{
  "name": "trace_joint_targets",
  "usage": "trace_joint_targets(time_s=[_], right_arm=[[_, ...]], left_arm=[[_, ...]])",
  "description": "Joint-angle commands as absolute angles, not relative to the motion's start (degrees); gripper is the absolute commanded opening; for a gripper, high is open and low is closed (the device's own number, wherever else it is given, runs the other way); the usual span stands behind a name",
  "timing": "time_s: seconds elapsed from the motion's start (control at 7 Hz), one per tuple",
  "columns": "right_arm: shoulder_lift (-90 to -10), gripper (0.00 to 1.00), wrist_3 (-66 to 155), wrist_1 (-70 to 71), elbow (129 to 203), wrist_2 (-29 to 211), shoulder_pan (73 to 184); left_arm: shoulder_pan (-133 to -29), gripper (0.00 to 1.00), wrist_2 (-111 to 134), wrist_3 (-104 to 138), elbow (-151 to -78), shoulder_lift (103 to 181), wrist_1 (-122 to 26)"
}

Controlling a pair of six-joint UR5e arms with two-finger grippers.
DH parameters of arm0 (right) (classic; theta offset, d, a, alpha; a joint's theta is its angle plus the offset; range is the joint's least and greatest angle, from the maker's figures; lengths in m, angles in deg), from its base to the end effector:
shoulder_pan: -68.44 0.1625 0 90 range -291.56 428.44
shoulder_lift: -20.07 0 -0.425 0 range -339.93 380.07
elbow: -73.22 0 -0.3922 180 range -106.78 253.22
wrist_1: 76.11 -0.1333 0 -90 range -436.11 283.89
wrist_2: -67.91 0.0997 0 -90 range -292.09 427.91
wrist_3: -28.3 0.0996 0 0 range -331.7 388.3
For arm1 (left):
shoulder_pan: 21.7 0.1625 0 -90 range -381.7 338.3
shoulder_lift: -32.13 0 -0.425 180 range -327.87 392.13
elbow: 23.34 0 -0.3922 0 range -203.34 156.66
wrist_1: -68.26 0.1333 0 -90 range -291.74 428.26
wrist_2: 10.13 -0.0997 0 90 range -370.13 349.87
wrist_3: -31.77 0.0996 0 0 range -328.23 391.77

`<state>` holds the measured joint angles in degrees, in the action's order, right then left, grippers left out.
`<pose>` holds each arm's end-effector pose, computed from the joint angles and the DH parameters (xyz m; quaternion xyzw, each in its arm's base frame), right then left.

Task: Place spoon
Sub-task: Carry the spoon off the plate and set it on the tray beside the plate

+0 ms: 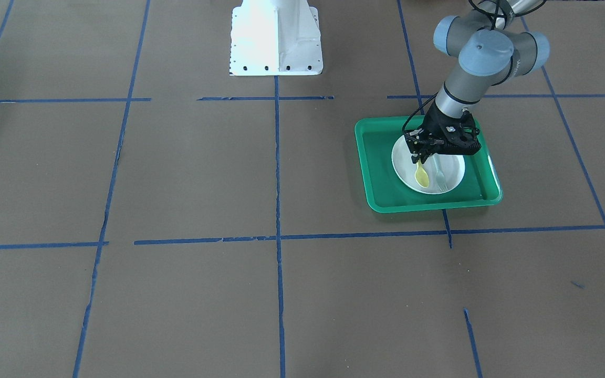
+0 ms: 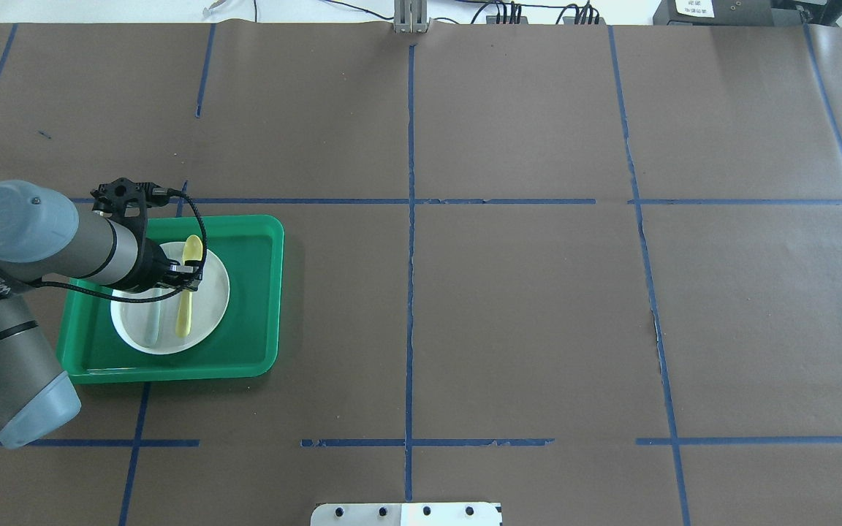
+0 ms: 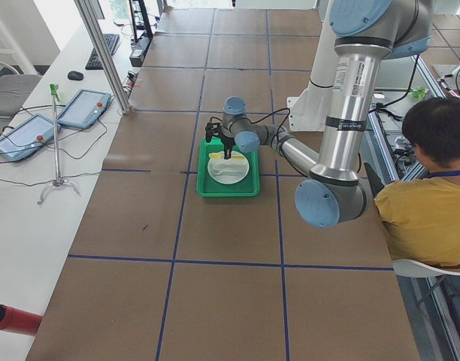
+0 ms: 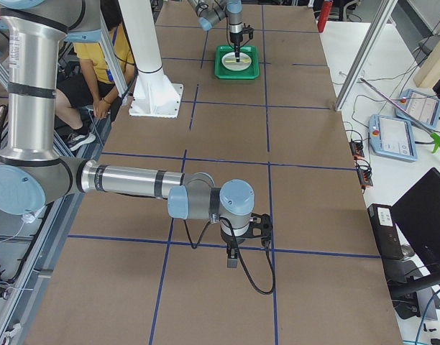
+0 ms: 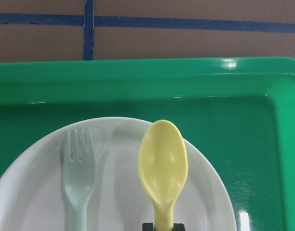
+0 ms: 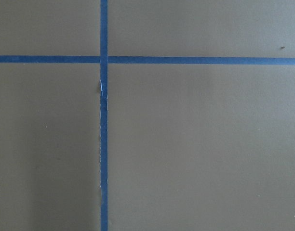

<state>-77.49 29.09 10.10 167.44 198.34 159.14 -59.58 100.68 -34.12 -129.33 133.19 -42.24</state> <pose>0.0740 -0.4350 0.6817 0.0034 -0.3455 0.0108 0.9383 0.3873 -0.4253 0.3905 0.0625 0.4250 -0.0356 0.9023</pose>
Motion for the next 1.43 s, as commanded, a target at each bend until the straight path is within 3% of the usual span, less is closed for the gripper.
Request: trace_joint_targets(time_s=[0.0,0.43,0.57,0.71,0.86,1.29], right_arm=[[-77.5,1.00,29.1,10.1,167.4,198.3,159.1],[-77.5,1.00,29.1,10.1,167.4,198.3,159.1],[-77.5,1.00,29.1,10.1,167.4,198.3,159.1],[-77.5,1.00,29.1,10.1,167.4,198.3,159.1],[-77.5,1.00,29.1,10.0,167.4,198.3,159.1],[-77.5,1.00,29.1,10.1,167.4,198.3,159.1]], left_arm=[[-59.2,0.00,100.4,-39.1,-128.4,140.5,-36.7],[-56.1,0.00,96.2,-41.5,-124.7,142.7,-36.9],[-56.1,0.07,96.2,-41.5,-124.1,142.7,-36.9],[-56.1,0.85,96.1,-41.2,-123.6,142.6,-36.9],[-56.1,1.00,96.2,-41.5,-123.8,142.6,-36.9],[-59.9,1.00,97.4,-37.3,-130.1,140.9,-36.0]])
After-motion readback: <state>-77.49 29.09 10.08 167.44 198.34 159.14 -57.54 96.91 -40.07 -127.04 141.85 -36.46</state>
